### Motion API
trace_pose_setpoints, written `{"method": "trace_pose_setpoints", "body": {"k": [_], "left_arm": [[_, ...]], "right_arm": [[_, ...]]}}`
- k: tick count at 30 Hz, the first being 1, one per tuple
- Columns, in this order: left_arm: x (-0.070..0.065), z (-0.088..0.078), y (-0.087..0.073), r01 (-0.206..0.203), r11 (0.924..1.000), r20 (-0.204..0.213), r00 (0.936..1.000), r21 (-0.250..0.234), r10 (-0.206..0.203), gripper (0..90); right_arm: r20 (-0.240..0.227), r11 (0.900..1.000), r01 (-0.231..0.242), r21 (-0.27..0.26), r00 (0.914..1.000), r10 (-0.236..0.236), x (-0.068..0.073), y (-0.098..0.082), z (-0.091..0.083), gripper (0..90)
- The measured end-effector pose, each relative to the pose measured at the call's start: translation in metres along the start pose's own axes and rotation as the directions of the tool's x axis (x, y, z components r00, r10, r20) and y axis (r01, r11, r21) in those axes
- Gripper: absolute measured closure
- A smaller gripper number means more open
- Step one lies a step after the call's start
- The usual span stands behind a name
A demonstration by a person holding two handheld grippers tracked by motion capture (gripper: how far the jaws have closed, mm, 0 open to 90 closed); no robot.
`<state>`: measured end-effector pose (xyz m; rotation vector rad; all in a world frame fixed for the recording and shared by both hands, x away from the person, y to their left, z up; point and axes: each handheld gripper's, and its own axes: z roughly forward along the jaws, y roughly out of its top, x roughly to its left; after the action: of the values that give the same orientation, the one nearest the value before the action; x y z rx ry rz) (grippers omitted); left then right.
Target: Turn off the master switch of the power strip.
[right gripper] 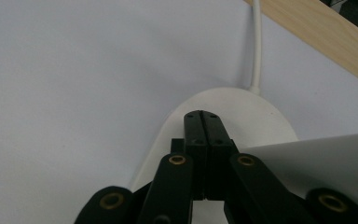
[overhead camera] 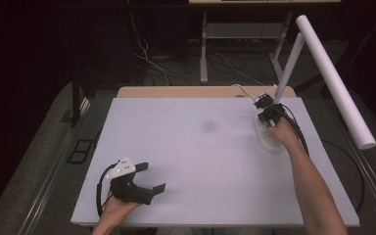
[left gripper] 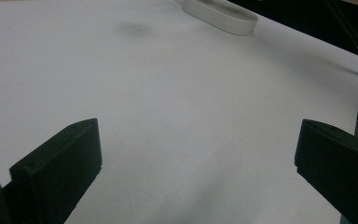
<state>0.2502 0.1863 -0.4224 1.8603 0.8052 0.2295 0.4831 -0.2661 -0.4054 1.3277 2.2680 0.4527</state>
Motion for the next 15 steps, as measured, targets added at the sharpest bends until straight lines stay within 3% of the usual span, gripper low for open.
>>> {"method": "trace_pose_setpoints", "body": {"k": [9, 15], "left_arm": [[0.001, 0.0, 0.0, 0.001, 1.0, -0.002, 1.0, 0.003, -0.001, 0.0], [0.001, 0.0, 0.0, 0.0, 1.0, -0.001, 1.0, 0.004, 0.0, 0.0]], "right_arm": [[0.013, 0.999, 0.042, -0.004, 0.999, -0.042, 0.013, 0.004, -0.004, 89.3], [0.012, 0.999, 0.041, -0.032, 0.9991, -0.04, 0.02, 0.006, -0.015, 89.3]]}}
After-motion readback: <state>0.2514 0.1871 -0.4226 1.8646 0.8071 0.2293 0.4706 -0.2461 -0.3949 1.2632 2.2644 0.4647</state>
